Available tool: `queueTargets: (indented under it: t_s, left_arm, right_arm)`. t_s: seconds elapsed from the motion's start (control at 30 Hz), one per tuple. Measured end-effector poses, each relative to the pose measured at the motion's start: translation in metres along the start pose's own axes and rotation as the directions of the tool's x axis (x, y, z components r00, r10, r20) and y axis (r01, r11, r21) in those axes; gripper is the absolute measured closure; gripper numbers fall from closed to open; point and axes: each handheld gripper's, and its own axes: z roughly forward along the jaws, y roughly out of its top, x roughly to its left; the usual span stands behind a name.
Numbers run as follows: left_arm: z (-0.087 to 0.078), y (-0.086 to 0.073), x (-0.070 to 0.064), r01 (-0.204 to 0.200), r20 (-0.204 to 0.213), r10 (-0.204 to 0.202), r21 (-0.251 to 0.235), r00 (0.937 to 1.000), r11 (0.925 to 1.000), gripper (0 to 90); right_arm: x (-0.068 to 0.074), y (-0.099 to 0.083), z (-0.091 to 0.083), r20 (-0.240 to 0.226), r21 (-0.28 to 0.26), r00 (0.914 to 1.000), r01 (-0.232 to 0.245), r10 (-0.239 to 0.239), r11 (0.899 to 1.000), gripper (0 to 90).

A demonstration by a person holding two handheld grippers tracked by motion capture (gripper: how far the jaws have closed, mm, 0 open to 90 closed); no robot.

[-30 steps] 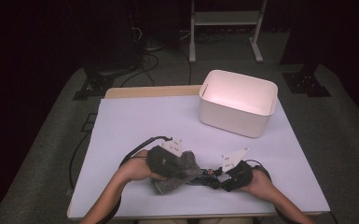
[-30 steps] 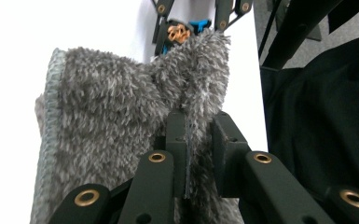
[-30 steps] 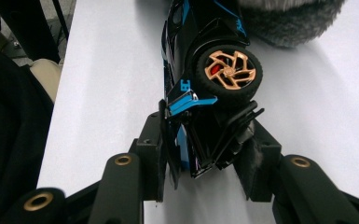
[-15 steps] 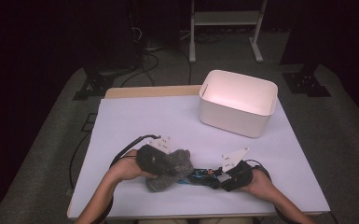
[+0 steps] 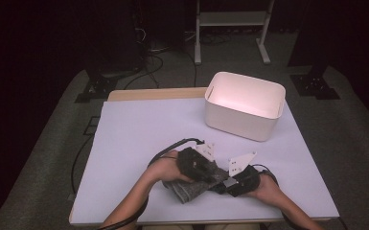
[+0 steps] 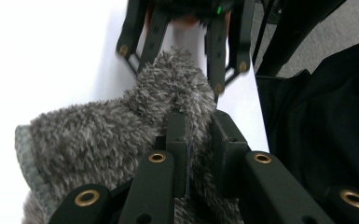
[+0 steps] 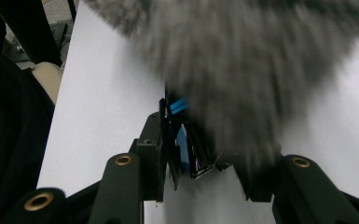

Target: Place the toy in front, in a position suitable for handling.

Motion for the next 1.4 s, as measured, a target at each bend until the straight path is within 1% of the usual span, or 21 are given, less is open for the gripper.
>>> queueTargets:
  t_s: [0.1, 0.2, 0.3, 0.33, 0.4, 0.47, 0.53, 0.57, 0.6, 0.67, 0.73, 0.8, 0.9, 0.97, 1.0, 1.07, 1.17, 1.23, 1.33, 1.37, 1.4]
  left_arm:
    - [0.006, 0.007, 0.000, 0.001, 0.012, -0.001, -0.002, 0.9999, 1.0000, 79.2]
    - [0.005, 0.004, 0.001, 0.005, 0.010, -0.005, -0.004, 0.9999, 1.0000, 79.2]
    - [-0.001, -0.002, 0.000, 0.000, -0.008, 0.000, 0.006, 1.0000, 1.0000, 79.2]
    - [-0.004, -0.006, -0.001, 0.006, -0.017, -0.006, 0.013, 0.9998, 0.9999, 79.3]
    - [-0.009, -0.012, -0.001, 0.025, -0.024, -0.025, 0.008, 0.9994, 0.9997, 79.2]
    - [-0.016, -0.022, 0.000, 0.040, -0.041, -0.040, 0.008, 0.9984, 0.9992, 79.2]
    - [-0.027, -0.035, -0.001, 0.067, -0.070, -0.066, 0.007, 0.9954, 0.9977, 78.9]
    - [-0.031, -0.039, -0.001, 0.073, -0.072, -0.073, 0.000, 0.9947, 0.9973, 78.6]
    - [-0.035, -0.043, -0.001, 0.077, -0.084, -0.077, -0.002, 0.9935, 0.9970, 78.6]
    - [-0.046, -0.053, -0.001, 0.096, -0.122, -0.095, 0.006, 0.9880, 0.9953, 78.6]
    - [-0.054, -0.061, -0.002, 0.118, -0.144, -0.115, 0.010, 0.9828, 0.9930, 78.6]
    - [-0.059, -0.067, -0.002, 0.133, -0.151, -0.130, 0.008, 0.9799, 0.9911, 78.5]
    - [-0.065, -0.077, -0.003, 0.154, -0.174, -0.147, 0.031, 0.9738, 0.9876, 78.5]
    - [-0.067, -0.082, -0.003, 0.166, -0.173, -0.159, 0.030, 0.9720, 0.9856, 78.5]
    - [-0.067, -0.085, -0.003, 0.174, -0.169, -0.169, 0.017, 0.9710, 0.9846, 78.5]
    - [-0.066, -0.087, -0.002, 0.177, -0.156, -0.175, -0.002, 0.9720, 0.9842, 78.5]
    - [-0.064, -0.084, -0.001, 0.178, -0.141, -0.178, -0.019, 0.9737, 0.9839, 78.5]
    - [-0.062, -0.079, 0.000, 0.161, -0.140, -0.161, -0.011, 0.9769, 0.9868, 78.5]
    - [-0.061, -0.069, 0.001, 0.145, -0.124, -0.148, -0.031, 0.9812, 0.9890, 78.6]
    - [-0.060, -0.065, 0.002, 0.136, -0.121, -0.138, -0.026, 0.9830, 0.9904, 78.5]
    - [-0.057, -0.059, 0.004, 0.123, -0.119, -0.125, -0.021, 0.9850, 0.9922, 78.5]
  right_arm:
    - [0.000, 0.000, 0.000, 0.000, -0.004, 1.0000, 0.000, 0.000, 1.000, 57.2]
    - [0.000, -0.001, 0.000, 0.002, -0.005, 1.0000, 0.002, -0.002, 1.000, 57.1]
    - [0.000, 0.000, 0.000, 0.003, -0.003, 1.0000, 0.002, -0.002, 1.000, 57.2]
    - [0.000, 0.000, 0.000, 0.003, -0.002, 1.0000, 0.003, -0.003, 1.000, 57.2]
    - [0.001, 0.000, 0.000, 0.005, 0.000, 1.0000, 0.004, -0.004, 1.000, 57.2]
    - [0.000, 0.000, 0.000, 0.005, 0.001, 1.0000, 0.006, -0.006, 1.000, 57.2]
    - [0.000, 0.000, 0.000, 0.004, 0.001, 1.0000, 0.006, -0.006, 1.000, 57.2]
    - [0.000, 0.000, 0.000, 0.004, 0.000, 1.0000, 0.008, -0.008, 1.000, 57.2]
    - [0.000, 0.000, 0.000, 0.004, 0.001, 1.0000, 0.008, -0.008, 1.000, 57.2]
    - [0.000, 0.000, 0.000, 0.002, 0.003, 1.0000, 0.005, -0.005, 1.000, 57.2]
    - [0.000, 0.000, 0.000, 0.002, 0.003, 1.0000, 0.008, -0.008, 1.000, 57.2]
    - [0.000, 0.001, 0.000, 0.002, 0.004, 0.9999, 0.011, -0.011, 1.000, 57.2]
    - [0.000, 0.001, 0.000, 0.002, 0.004, 1.0000, 0.007, -0.007, 1.000, 57.2]
    - [0.000, 0.001, 0.000, 0.002, 0.005, 1.0000, 0.007, -0.007, 1.000, 57.2]
    - [0.000, 0.001, 0.000, 0.001, 0.005, 1.0000, 0.007, -0.007, 1.000, 57.2]
    - [0.000, 0.001, 0.000, -0.001, 0.004, 1.0000, 0.003, -0.003, 1.000, 57.2]
    - [-0.001, 0.002, 0.001, -0.001, 0.006, 1.0000, 0.006, -0.006, 1.000, 57.2]
    - [-0.002, 0.003, 0.001, -0.002, 0.013, 1.0000, 0.005, -0.005, 1.000, 57.1]
    - [-0.006, 0.004, 0.001, -0.010, 0.009, 0.9999, 0.000, 0.000, 1.000, 57.0]
    - [-0.006, 0.005, 0.002, -0.009, 0.009, 0.9999, -0.005, 0.005, 1.000, 56.9]
    - [-0.007, 0.006, 0.003, 0.003, 0.013, 1.0000, 0.007, -0.007, 1.000, 56.9]
